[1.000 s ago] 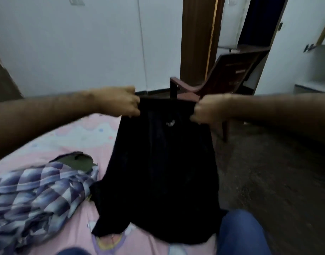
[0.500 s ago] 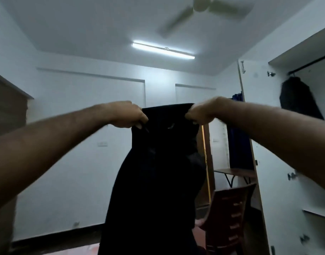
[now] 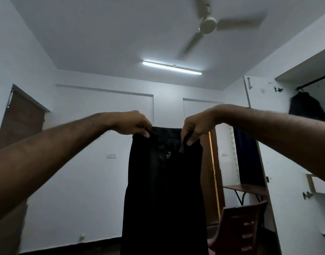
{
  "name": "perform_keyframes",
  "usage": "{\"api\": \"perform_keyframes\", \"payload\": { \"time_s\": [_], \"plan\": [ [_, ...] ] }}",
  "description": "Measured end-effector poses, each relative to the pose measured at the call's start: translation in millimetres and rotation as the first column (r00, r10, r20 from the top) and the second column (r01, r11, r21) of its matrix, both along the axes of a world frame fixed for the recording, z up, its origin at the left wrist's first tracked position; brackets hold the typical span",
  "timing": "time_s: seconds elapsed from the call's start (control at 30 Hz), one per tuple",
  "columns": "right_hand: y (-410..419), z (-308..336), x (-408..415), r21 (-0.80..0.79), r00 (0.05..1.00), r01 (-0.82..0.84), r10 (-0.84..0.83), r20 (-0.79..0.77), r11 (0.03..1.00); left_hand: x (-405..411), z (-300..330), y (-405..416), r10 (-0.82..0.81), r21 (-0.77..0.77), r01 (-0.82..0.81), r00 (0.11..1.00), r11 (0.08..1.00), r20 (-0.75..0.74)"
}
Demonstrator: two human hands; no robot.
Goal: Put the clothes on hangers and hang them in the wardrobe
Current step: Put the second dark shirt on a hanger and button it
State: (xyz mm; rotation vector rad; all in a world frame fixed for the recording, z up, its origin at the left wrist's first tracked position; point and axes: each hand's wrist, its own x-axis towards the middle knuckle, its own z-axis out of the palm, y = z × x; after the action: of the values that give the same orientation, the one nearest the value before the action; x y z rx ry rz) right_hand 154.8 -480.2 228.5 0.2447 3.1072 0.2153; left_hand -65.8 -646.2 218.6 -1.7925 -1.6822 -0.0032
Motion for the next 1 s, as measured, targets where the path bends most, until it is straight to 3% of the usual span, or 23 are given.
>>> {"api": "perform_keyframes", "payload": {
  "time_s": [0.13,0.27,0.37,0.73,0.8,0.9,1.0],
  "plan": [
    [-1,-12,-9,-0.132,0.994,-0.096,0.087,-0.072,0.987,-9,-9,-6,0.023,-0.046,-0.022,1.000,0.999,0.010],
    [-5,-13,-14,-0.198,0.912,-0.276,0.191,-0.364,0.941,-16,-14,-18,-0.012,0.016,0.011,1.000,1.000,0.025],
    [-4,-15,-23,-0.169,0.852,-0.297,0.181,-0.491,0.940,-21,-19,-23,-0.059,0.094,0.055,0.998,0.994,0.035],
    [-9,-40,-66,0.007,0.839,-0.275,0.244,-0.486,0.961,-29,-28,-35,-0.186,0.244,0.167,0.981,0.955,0.057],
    [-8,-44,-73,-0.060,0.856,-0.272,0.213,-0.470,0.960,-27,-33,-35,-0.210,0.234,0.191,0.976,0.953,0.061],
    [-6,-51,-84,-0.309,0.904,-0.272,0.132,-0.406,0.911,-22,-38,-34,-0.247,0.213,0.223,0.964,0.951,0.093],
    [-9,-59,-93,-0.355,0.926,-0.238,0.101,-0.363,0.904,-19,-44,-31,-0.293,0.215,0.262,0.947,0.941,0.133]
  ]
}}
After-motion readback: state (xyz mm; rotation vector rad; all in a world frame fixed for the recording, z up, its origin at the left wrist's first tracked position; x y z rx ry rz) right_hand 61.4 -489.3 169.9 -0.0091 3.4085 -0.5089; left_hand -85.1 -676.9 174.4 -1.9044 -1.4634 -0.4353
